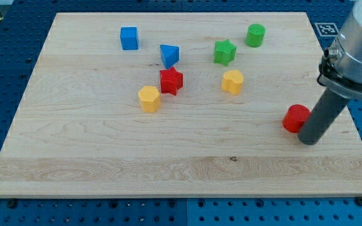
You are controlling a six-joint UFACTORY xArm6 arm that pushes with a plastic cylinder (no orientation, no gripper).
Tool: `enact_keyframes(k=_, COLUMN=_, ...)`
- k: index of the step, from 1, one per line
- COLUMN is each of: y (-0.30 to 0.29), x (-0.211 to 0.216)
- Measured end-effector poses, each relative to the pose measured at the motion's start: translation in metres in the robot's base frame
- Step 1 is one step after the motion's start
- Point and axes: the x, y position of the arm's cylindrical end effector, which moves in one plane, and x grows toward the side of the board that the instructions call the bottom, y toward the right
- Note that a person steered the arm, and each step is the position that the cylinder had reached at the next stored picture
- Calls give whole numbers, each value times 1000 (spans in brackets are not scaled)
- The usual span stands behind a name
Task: Move the red circle towards the yellow heart
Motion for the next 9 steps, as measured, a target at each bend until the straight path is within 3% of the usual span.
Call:
enact_keyframes(k=2, y=-13, x=-39)
enact_keyframes(k=3, y=-12, x=-40)
enact_keyframes(k=5, y=43, x=-40)
enact_keyframes(k=9, y=-24, x=-58)
